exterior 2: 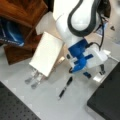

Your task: Open the box. Pick up the pen. Place the pen in the box. Pick up the book. Place the book on the shelf.

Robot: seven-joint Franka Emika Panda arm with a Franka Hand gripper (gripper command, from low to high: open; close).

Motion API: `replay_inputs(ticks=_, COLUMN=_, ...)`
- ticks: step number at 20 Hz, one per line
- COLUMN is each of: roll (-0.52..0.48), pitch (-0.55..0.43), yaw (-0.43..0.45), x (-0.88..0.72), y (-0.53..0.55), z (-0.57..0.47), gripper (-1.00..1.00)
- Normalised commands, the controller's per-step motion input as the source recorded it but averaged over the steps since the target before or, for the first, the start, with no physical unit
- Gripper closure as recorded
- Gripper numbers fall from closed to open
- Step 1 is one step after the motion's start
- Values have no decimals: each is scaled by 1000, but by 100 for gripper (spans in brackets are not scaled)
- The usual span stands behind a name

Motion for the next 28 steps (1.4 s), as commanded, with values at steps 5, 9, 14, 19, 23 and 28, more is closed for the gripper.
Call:
replay_inputs(ticks=5, roll=171, pitch=-75, yaw=-3, x=58, y=-97, z=-117, gripper=100)
replay_inputs(ticks=9, roll=146, pitch=-66, yaw=-22, x=86, y=-77, z=-119, gripper=100)
replay_inputs(ticks=14, roll=129, pitch=-69, yaw=-30, x=125, y=-78, z=-130, gripper=100)
replay_inputs(ticks=19, roll=131, pitch=-70, yaw=-18, x=144, y=-95, z=-115, gripper=100)
replay_inputs(ticks=23, roll=121, pitch=-74, yaw=1, x=121, y=-151, z=-110, gripper=100)
replay_inputs(ticks=28, roll=124, pitch=-71, yaw=6, x=120, y=-165, z=-86, gripper=100)
